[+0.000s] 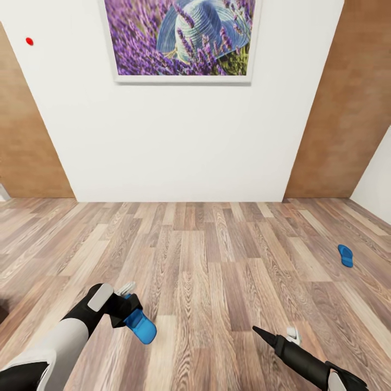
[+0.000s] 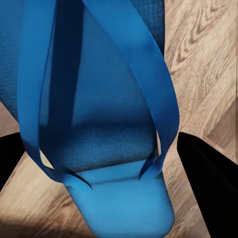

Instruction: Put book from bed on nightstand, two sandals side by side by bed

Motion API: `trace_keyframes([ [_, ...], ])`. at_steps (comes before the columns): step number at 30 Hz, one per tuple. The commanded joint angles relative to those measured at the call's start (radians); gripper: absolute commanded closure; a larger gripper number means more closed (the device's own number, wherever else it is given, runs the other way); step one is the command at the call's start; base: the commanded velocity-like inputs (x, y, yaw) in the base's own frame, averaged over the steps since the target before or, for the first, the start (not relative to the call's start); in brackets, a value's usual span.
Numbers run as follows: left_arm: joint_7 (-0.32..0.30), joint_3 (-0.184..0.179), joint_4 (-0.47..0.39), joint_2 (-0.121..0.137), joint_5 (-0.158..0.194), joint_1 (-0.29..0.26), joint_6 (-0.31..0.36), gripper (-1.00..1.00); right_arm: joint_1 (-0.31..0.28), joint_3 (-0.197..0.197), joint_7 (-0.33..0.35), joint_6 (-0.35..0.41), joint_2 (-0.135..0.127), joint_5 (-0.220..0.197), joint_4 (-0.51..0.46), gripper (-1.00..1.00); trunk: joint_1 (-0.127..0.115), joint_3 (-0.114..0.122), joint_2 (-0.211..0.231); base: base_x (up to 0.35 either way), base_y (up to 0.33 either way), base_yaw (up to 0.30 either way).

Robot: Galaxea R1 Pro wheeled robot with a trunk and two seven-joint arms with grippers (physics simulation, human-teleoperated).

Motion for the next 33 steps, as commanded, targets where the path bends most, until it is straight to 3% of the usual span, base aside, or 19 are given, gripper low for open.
trace_keyframes([
  [1,0.01,0.004,-0.001,0.0,0.009,0.0,0.003,1.0,0.0,-0.001,0.001,0.008,0.0,-0.006,0.0,-1.0,-0.001,0.003,0.0,0.0,0.0,0.0],
  [24,0.011,0.003,0.004,-0.001,0.008,0.001,0.003,1.0,0.0,0.001,0.002,0.008,0.0,-0.006,0.0,-1.0,-0.011,0.092,0.005,0.0,0.0,0.0],
  [33,0.012,0.003,0.005,0.002,0.005,0.004,-0.002,1.0,0.0,0.004,0.002,0.007,0.0,-0.006,0.0,-1.0,-0.011,0.092,0.005,0.0,0.0,0.0],
])
